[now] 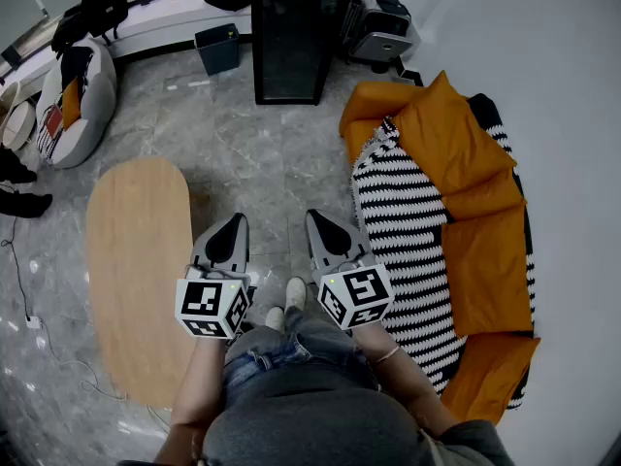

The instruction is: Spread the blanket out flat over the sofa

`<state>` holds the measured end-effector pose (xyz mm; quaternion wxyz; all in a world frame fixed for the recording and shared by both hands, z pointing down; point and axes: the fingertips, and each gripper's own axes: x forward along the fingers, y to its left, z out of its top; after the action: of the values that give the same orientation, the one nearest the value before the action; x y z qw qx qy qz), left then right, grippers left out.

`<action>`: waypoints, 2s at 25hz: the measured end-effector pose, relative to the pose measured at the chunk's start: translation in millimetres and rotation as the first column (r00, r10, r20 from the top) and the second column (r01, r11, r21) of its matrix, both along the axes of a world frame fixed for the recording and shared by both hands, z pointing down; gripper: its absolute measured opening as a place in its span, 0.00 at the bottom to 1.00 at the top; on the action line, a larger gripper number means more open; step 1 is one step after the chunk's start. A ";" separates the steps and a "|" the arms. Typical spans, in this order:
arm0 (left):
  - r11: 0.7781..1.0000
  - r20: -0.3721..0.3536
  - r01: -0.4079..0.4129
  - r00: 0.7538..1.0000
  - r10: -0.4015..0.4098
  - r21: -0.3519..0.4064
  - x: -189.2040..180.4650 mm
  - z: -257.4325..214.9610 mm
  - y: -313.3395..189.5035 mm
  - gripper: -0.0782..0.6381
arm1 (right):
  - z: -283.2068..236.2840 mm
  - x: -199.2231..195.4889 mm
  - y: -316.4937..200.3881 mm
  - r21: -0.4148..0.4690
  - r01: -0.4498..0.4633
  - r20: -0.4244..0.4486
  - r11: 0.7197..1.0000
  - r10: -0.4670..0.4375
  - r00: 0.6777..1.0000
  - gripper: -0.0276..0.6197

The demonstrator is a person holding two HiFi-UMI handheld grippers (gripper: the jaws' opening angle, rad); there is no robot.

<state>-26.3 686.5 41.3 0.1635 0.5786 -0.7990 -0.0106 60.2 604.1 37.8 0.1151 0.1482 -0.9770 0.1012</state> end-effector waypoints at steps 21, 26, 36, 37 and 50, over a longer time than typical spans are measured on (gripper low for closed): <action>0.999 -0.006 -0.050 0.999 0.050 0.000 22.5 9.5 -77.0 0.13 | 6.6 52.2 -81.1 -0.035 -0.144 0.040 0.989 0.145 0.989 0.06; 0.996 -0.004 -0.085 0.996 0.085 0.000 29.7 8.7 -107.6 0.13 | 8.3 63.9 -109.0 -0.035 -0.189 0.031 0.981 0.190 0.981 0.06; 0.984 0.002 -0.177 0.984 0.177 -0.025 27.7 13.9 -172.0 0.13 | 14.4 74.8 -158.5 -0.066 -0.298 0.025 0.952 0.300 0.954 0.06; 0.982 0.001 -0.187 0.982 0.187 -0.027 26.4 15.0 -180.1 0.13 | 16.1 75.5 -165.2 -0.068 -0.311 0.022 0.948 0.313 0.950 0.06; 0.930 -0.032 -0.363 0.932 0.362 -0.056 -19.1 33.0 -332.6 0.13 | 31.7 38.9 -290.2 -0.103 -0.479 -0.023 0.872 0.479 0.878 0.06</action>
<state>-45.4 353.9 74.3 0.1886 0.7106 -0.6768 0.0381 99.1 313.9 69.5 0.0926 0.3789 -0.9034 0.1783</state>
